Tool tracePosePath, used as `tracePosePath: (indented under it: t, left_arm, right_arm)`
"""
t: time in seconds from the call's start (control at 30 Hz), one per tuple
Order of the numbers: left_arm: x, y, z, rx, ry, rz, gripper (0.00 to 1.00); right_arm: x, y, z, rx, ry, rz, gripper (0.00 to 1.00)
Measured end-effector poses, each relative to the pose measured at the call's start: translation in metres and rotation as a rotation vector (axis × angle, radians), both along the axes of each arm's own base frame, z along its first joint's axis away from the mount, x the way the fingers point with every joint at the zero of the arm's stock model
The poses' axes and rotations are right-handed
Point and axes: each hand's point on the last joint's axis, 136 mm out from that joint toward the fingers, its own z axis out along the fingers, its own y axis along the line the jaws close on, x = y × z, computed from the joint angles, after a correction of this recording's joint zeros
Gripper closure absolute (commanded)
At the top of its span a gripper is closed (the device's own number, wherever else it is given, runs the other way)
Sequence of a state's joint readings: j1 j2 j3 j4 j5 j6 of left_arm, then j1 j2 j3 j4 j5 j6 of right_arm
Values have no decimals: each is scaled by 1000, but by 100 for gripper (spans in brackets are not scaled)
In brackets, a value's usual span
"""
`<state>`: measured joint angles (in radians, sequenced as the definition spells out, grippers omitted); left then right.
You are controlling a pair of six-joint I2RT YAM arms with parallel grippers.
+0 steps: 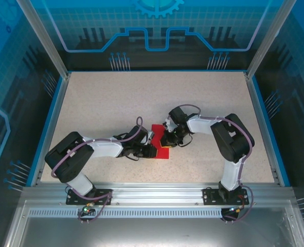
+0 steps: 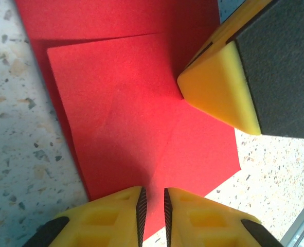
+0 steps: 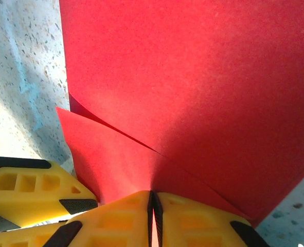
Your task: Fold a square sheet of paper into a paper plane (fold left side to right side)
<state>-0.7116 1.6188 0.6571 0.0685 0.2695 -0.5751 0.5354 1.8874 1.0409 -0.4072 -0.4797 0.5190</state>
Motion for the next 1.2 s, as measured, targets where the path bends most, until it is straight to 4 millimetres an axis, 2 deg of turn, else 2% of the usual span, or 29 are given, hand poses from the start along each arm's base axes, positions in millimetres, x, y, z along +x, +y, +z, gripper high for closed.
tracePosePath:
  t: [0.5, 0.67, 0.77, 0.87, 0.93, 1.03, 1.2]
  left_arm:
    - [-23, 24, 0, 1, -5, 29, 77]
    - [-32, 33, 9, 26, 17, 29, 77]
    - [-25, 26, 24, 10, 1, 26, 77]
    - [-10, 10, 43, -34, -33, 19, 77]
    - [-1, 1, 50, -54, -43, 13, 77]
    - [5, -8, 44, -60, -32, 4, 77]
    - [-1, -8, 13, -17, 44, -15, 78]
  right_arm:
    - [6, -16, -1, -3, 19, -25, 86]
    - [6, -16, -1, -3, 20, -25, 87]
    - [6, -15, -1, -1, 21, -24, 87]
    - [6, -15, -1, -1, 20, -24, 87]
    - [6, -15, -1, -1, 21, -24, 87]
    - [6, -15, -1, -1, 21, -24, 87]
    - [6, -15, -1, -1, 21, -24, 87]
